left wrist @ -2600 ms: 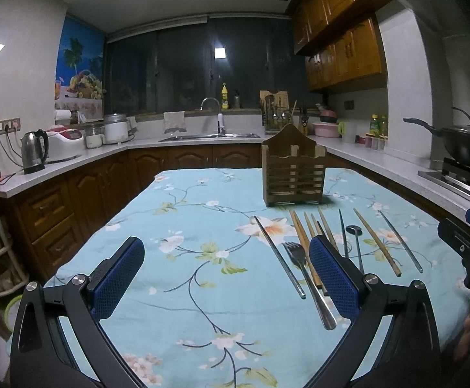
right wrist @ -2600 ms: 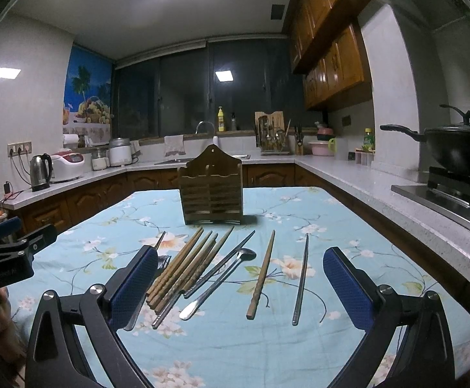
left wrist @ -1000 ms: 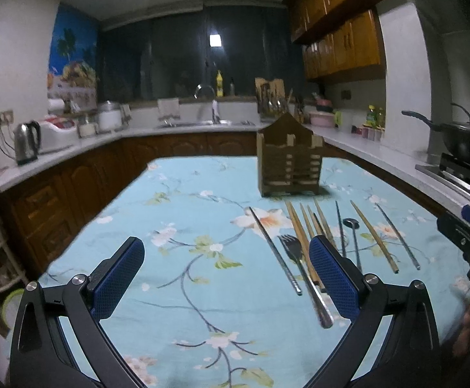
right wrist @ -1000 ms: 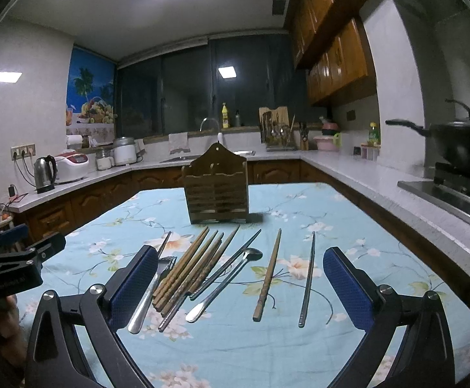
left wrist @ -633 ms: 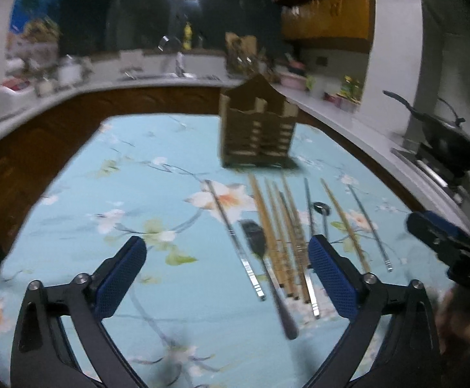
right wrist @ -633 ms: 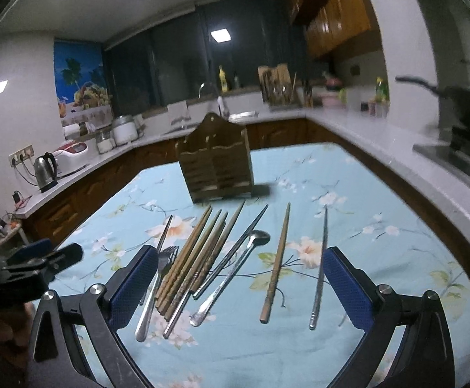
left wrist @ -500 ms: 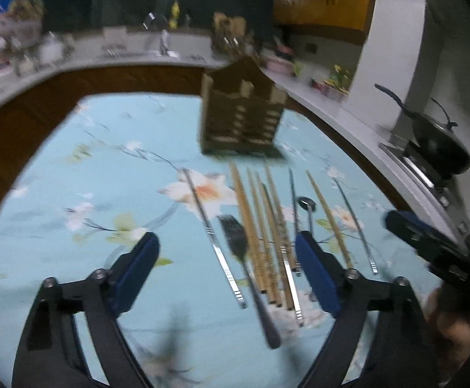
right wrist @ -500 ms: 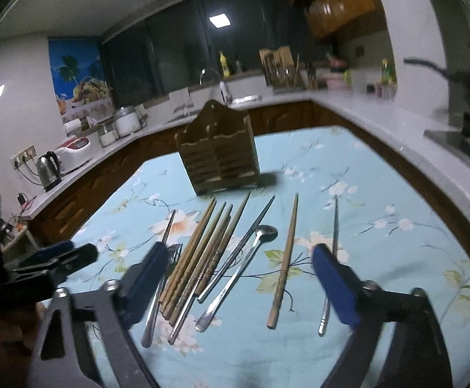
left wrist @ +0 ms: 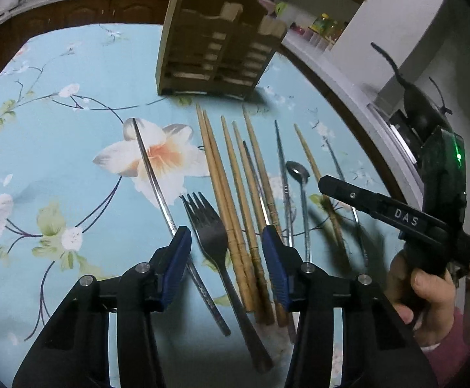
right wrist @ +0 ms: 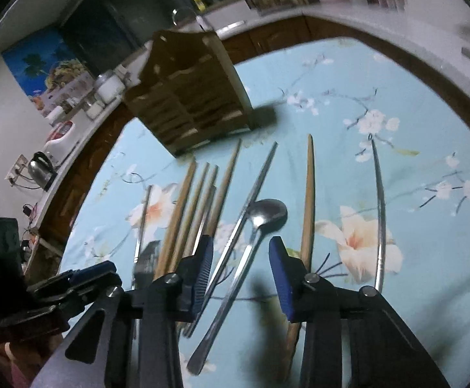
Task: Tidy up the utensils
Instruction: 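Close the left tool on the metal fork while the right tool grasps the metal spoon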
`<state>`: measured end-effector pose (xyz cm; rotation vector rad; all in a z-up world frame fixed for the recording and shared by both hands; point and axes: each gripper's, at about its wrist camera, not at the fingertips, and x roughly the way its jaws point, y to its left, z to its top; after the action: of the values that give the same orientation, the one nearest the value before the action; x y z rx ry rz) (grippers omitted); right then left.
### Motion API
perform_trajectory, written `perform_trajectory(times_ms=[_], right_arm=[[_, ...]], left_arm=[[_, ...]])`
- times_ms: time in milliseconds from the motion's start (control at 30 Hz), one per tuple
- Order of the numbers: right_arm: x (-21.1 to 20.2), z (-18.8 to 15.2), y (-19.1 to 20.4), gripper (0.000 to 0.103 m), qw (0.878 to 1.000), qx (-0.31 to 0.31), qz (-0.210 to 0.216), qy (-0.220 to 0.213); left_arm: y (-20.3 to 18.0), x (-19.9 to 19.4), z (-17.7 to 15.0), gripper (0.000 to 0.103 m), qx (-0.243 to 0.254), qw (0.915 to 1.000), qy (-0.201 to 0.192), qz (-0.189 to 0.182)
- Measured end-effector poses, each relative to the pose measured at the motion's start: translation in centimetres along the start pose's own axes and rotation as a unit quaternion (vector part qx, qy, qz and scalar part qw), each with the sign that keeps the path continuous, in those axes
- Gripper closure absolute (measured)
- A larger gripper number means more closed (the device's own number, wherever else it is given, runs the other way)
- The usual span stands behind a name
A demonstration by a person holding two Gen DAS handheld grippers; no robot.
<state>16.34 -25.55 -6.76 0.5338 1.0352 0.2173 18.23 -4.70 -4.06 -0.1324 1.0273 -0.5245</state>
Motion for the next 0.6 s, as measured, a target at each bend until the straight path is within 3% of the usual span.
perform_trajectory(times_ms=[133, 400, 467, 533, 600], right_arm=[[1.2, 0.2, -0.5, 0.074, 1.000, 0.006, 0.003, 0.017], [2.9, 1.0, -1.7, 0.079, 0.998, 0.038, 0.031, 0.029], [3.0, 1.2, -2.3, 0.080, 0.997, 0.058, 0.052, 0.029], [3.4, 1.4, -2.7, 0.094, 0.996, 0.064, 0.051, 0.028], [3.5, 1.5, -2.9, 0.098, 0.995, 0.067, 0.061, 0.029]], left_arm=[[0.1, 1.6, 0.1, 0.060, 0.007, 0.9996, 0.027, 0.009], [0.3, 3.4, 0.7, 0.072, 0.015, 0.9988, 0.046, 0.005], [0.7, 3.6, 1.0, 0.081, 0.007, 0.9988, 0.048, -0.004], [1.1, 3.6, 1.2, 0.083, -0.002, 0.9987, 0.048, -0.014], [1.4, 3.6, 1.3, 0.084, -0.011, 0.9986, 0.046, -0.022]])
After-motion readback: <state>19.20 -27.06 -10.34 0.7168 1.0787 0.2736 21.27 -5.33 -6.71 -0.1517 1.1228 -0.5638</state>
